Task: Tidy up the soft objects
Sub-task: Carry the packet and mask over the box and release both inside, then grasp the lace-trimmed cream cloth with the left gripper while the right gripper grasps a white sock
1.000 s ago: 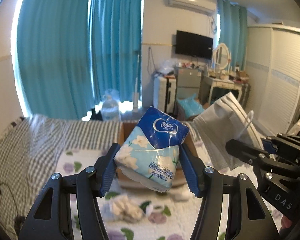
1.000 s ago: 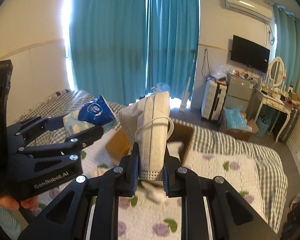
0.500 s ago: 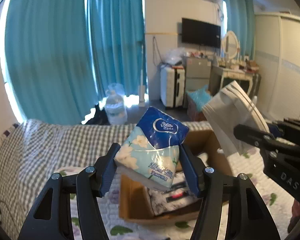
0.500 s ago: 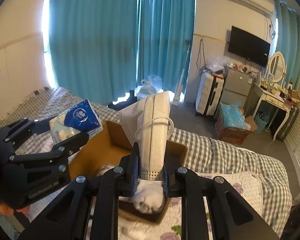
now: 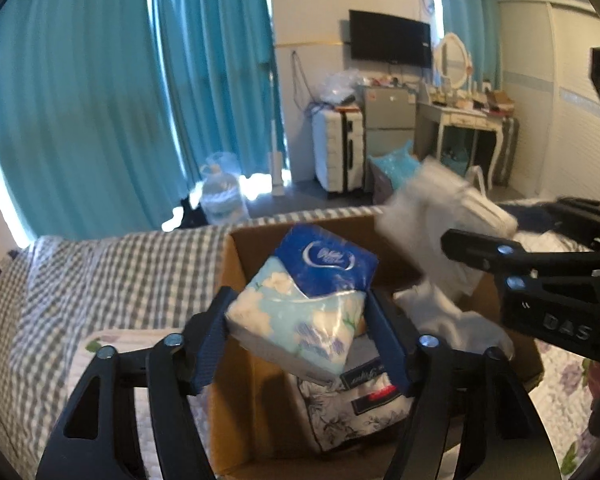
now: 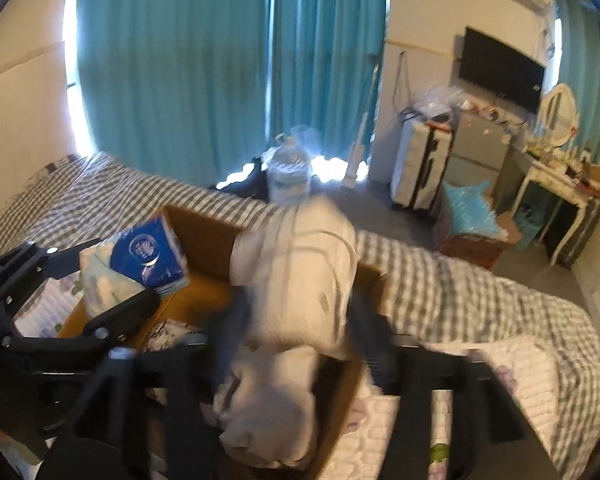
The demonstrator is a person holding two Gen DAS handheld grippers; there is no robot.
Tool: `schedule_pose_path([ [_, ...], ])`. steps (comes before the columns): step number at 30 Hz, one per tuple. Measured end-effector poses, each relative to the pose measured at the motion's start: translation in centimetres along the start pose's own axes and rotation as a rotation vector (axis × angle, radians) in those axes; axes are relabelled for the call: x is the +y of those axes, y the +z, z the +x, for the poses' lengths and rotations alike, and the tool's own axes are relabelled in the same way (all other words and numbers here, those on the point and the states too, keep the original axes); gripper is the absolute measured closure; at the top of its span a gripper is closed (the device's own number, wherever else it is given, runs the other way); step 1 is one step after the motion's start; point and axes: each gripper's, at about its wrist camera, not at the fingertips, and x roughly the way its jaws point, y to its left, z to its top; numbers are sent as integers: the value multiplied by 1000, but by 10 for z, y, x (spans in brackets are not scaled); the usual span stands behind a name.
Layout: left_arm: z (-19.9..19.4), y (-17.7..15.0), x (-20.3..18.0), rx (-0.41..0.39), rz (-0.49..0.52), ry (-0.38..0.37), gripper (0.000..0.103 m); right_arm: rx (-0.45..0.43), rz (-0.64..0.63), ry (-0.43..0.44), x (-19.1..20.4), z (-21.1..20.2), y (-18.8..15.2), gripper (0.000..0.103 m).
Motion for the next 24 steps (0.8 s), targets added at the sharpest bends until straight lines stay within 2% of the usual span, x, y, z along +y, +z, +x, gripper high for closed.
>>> schedule_pose_path([
  [2, -6, 2, 2, -9, -13, 12, 31, -29, 12, -15, -3, -16, 4, 40],
  [4, -18, 8, 4, -25, -20, 29, 19, -50, 23, -28, -6, -34, 9, 39],
  [5, -24, 11, 5, -29, -24, 32, 17, -59, 28, -39, -7, -43, 12, 33],
  [11, -91, 27, 14, -103, -45, 46, 14, -132, 30, -75, -3, -120, 29, 18],
  [13, -114, 31, 16, -129, -47, 52, 1, -152, 23, -78, 0, -148, 31, 17],
  [16, -154, 36, 19, -177, -55, 73, 0, -167, 5, -71, 8, -183, 32, 16],
  [22, -227, 41, 22, -265, -36, 102, 0, -224, -11, -89, 25, -252, 27, 0],
  [24, -242, 39, 21, -278, -34, 100, 0, -229, -11, -79, 30, -266, 24, 0],
])
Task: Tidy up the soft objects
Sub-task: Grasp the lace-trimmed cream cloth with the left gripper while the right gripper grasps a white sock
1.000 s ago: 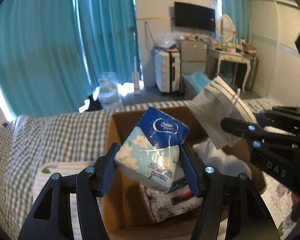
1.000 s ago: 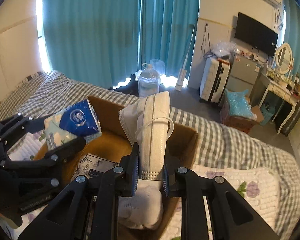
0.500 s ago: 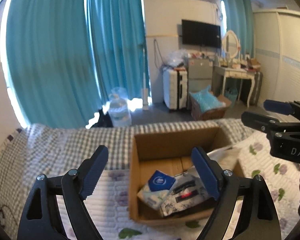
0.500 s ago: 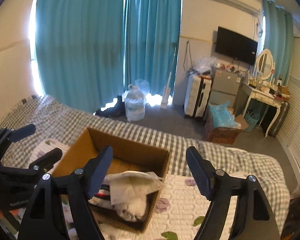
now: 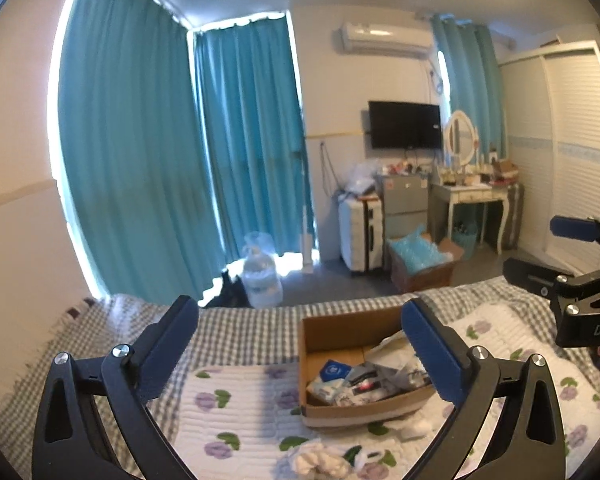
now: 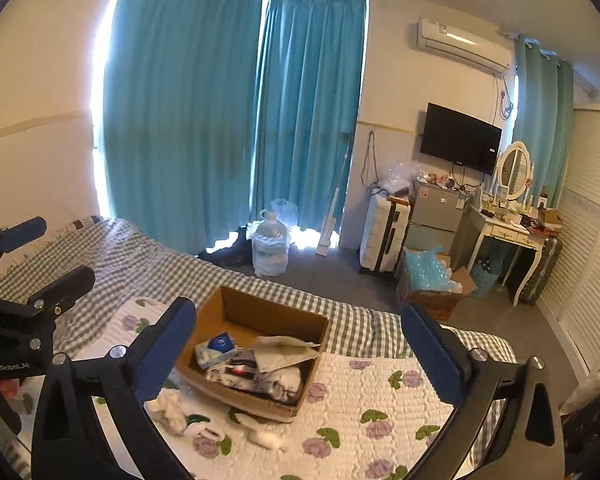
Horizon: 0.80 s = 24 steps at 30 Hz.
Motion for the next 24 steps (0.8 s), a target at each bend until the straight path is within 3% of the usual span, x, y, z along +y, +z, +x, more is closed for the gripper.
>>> schedule_pose_path([
  [7, -35, -12, 2, -5, 12, -4, 0, 40, -16, 31, 18, -25, -19, 0],
  [12, -32, -40, 4, 45, 6, -23, 0, 111, -2, 57, 29, -5, -59, 0],
  [24, 77, -153, 0, 299, -44, -25, 1, 342, 11, 51, 35, 130, -163, 0],
])
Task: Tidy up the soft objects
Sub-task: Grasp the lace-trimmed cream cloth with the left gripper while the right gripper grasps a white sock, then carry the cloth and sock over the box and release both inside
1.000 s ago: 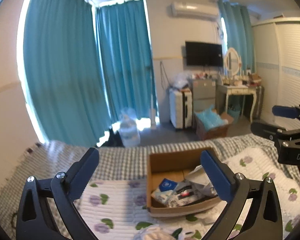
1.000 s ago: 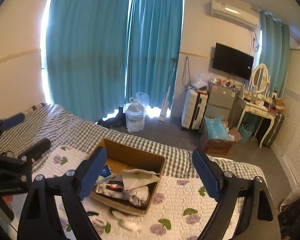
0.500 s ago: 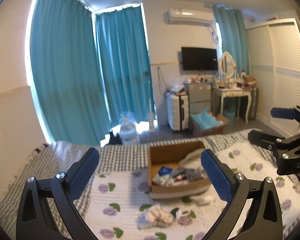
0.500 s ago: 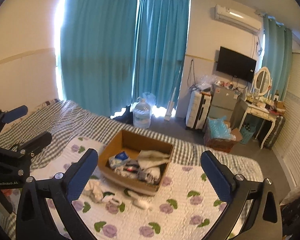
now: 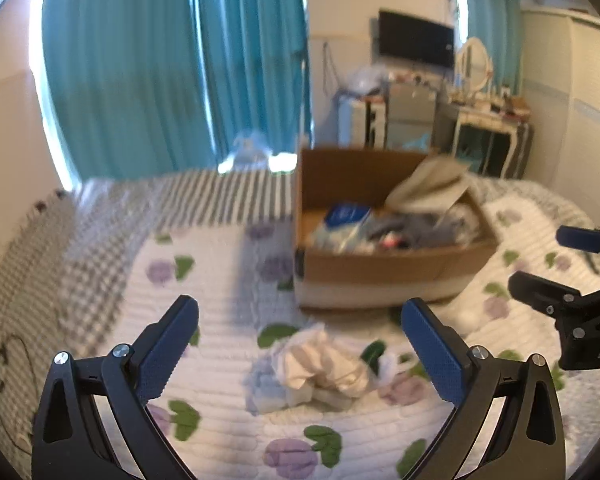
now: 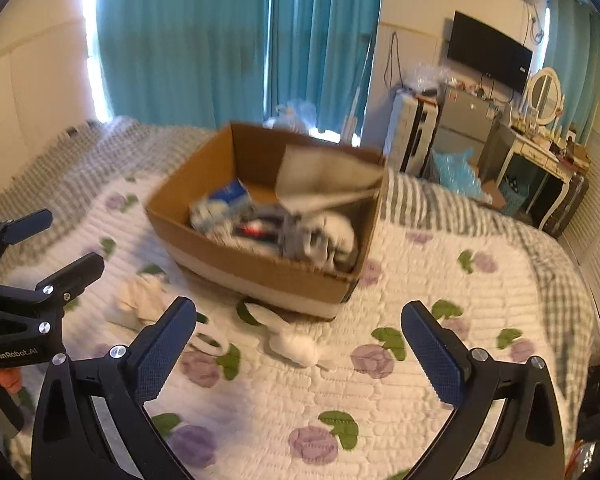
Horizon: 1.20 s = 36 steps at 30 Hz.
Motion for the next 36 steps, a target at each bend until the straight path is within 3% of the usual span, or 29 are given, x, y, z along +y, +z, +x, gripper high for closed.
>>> schedule_pose_path([
  [5, 53, -32, 7, 96, -18, 9, 1, 46, -8, -34, -4, 52, -24, 0],
  [8, 78, -46, 11, 163, -37, 9, 2, 98, 38, -4, -11, 78, -33, 0],
  [12, 95, -50, 3, 199, -27, -9, 22, 136, 77, 21, -15, 98, -40, 0],
  [15, 101, -52, -6, 218, 2, -44, 47, 157, 80, 36, -14, 110, -45, 6],
  [18, 101, -55, -10, 237, 9, -82, 65, 180, 74, 59, -11, 118, -49, 22],
  [20, 98, -55, -10, 237, 3, -101, 74, 183, 65, 74, -9, 119, -52, 45],
  [22, 96, -55, -8, 234, -2, -104, 84, 171, 44, 82, -5, 115, -53, 59],
  [25, 91, -57, -7, 232, -12, -87, 88, 141, 41, 82, -5, 105, -52, 64],
  [36, 51, -53, -6, 162, 22, -48, 89, 65, 22, 77, -1, 49, -54, 65],
])
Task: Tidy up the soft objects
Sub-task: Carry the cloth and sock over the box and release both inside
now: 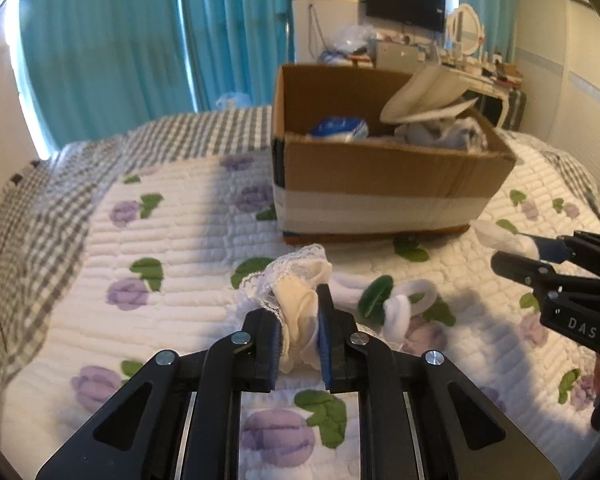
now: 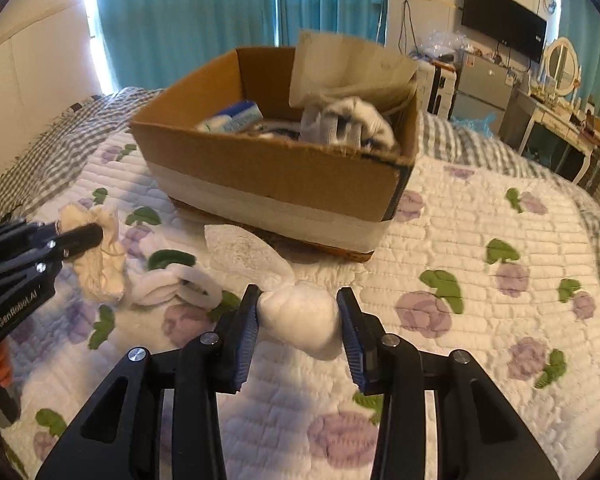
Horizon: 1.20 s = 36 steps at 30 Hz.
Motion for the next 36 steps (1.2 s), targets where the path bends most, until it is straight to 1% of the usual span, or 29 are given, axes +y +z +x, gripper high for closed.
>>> schedule_pose_path([
  [6, -30, 9, 4, -53, -17, -9, 89, -55, -8, 4, 9, -40, -4, 65],
  [8, -41, 12, 1, -71, -10, -1, 89, -84, -18, -6, 15, -54, -2, 65],
  [11, -61, 18, -2, -107, 0, -8, 89, -121, -29, -7, 21, -72, 3, 65],
  [18, -95, 39, -7, -178, 14, -28, 89, -176, -44, -13, 24, -104, 24, 65],
  [21, -106, 54, -10, -206, 22, -42, 89, -205, -41, -14, 20, -117, 42, 65],
  [24, -112, 77, -13, -236, 28, -55, 89, -236, -43, -19, 14, -128, 67, 65],
  [28, -110, 108, -16, -256, 22, -76, 89, -265, -45, -34, 3, -132, 105, 65],
  [32, -95, 140, -19, -270, 31, -79, 89, -269, -50, -38, -8, -119, 145, 65],
  [36, -71, 163, -23, -266, 49, -70, 89, -227, -54, -46, -18, -87, 179, 65],
])
